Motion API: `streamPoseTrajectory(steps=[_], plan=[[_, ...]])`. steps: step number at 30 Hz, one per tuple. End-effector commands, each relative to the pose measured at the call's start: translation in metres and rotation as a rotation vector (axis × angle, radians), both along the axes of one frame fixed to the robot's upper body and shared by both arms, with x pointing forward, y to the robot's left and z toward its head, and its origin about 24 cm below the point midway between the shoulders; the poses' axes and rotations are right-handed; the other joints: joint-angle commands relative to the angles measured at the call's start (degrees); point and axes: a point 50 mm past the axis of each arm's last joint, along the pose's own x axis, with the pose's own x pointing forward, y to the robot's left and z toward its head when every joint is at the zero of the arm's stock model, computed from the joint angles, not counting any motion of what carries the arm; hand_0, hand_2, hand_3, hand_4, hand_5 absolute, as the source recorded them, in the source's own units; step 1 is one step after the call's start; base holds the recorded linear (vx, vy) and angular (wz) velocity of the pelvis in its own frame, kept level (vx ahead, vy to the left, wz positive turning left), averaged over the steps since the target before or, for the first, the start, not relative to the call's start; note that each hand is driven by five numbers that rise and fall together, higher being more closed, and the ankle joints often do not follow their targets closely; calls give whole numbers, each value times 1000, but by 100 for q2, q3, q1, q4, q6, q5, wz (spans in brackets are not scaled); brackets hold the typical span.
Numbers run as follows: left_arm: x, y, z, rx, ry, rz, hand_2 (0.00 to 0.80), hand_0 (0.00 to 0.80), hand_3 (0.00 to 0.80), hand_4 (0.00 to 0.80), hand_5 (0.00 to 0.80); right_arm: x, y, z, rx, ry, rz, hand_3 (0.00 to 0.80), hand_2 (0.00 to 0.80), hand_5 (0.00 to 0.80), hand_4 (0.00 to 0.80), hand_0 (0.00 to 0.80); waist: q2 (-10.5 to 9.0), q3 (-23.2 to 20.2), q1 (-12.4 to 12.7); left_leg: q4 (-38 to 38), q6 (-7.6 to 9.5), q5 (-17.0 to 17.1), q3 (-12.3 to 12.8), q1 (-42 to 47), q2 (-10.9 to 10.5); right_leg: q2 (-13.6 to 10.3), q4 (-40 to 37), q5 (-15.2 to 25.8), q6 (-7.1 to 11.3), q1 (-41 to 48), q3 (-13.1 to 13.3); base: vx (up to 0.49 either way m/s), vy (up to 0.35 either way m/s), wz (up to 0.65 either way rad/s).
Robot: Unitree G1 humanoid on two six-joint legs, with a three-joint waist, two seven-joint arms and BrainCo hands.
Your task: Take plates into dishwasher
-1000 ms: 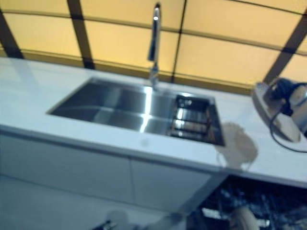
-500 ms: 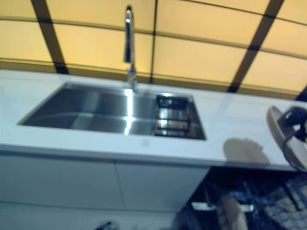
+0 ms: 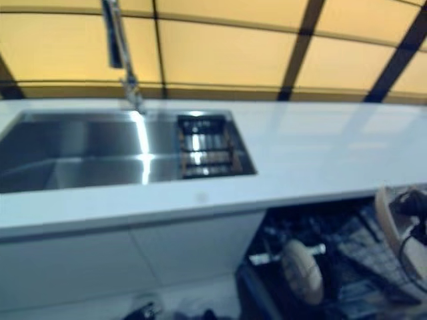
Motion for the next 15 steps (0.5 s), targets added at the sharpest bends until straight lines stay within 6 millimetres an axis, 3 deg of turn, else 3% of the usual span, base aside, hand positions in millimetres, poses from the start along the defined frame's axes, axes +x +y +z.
streamPoseTrajectory(steps=[1,3,4,6,9,13,15], plan=[[9,13,7,14,-53,94,0,0,0,0,0,17,13,28,-157,-156,45,800,800,800,800,800,102,-67,310,116,88,-228,-578,-158,196,-567,1384,41,53,-85,-253,-181,-30,-71],[10,14,8,13,-61,101,0,0,0,0,0,21,17,27,-201,-168,47,800,800,800,800,800,121,-103,457,154,83,-171,-425,-274,237,-671,1341,-42,22,67,-495,-140,-60,-69],[9,15,8,13,-61,97,0,0,0,0,0,25,19,28,-280,-189,43,800,800,800,800,800,139,-164,667,200,59,-155,-319,-355,260,-774,1102,-270,5,423,-793,-109,-100,-70],[8,15,7,11,-57,91,0,0,0,0,0,30,20,28,-344,-203,43,800,800,800,800,800,92,-307,863,237,-35,-120,-257,-488,260,-879,569,-190,68,639,-1031,-79,-109,-61],[6,12,5,-3,-47,83,0,0,0,0,0,37,27,28,-420,-214,49,800,800,800,800,800,120,-394,900,203,-90,-114,-304,-490,288,-869,456,-201,108,655,-960,15,-34,-77],[5,-2,2,-50,-50,60,0,0,0,0,0,38,39,33,-658,-297,56,800,800,800,800,800,207,-418,852,117,-92,-120,-381,-407,323,-774,476,-297,62,624,-878,14,-44,-9],[5,-6,2,-63,-49,56,0,0,0,0,0,36,40,28,-631,-331,33,800,800,800,800,800,221,-411,837,103,-86,-143,-426,-390,310,-741,464,-324,40,622,-858,3,-43,4]])
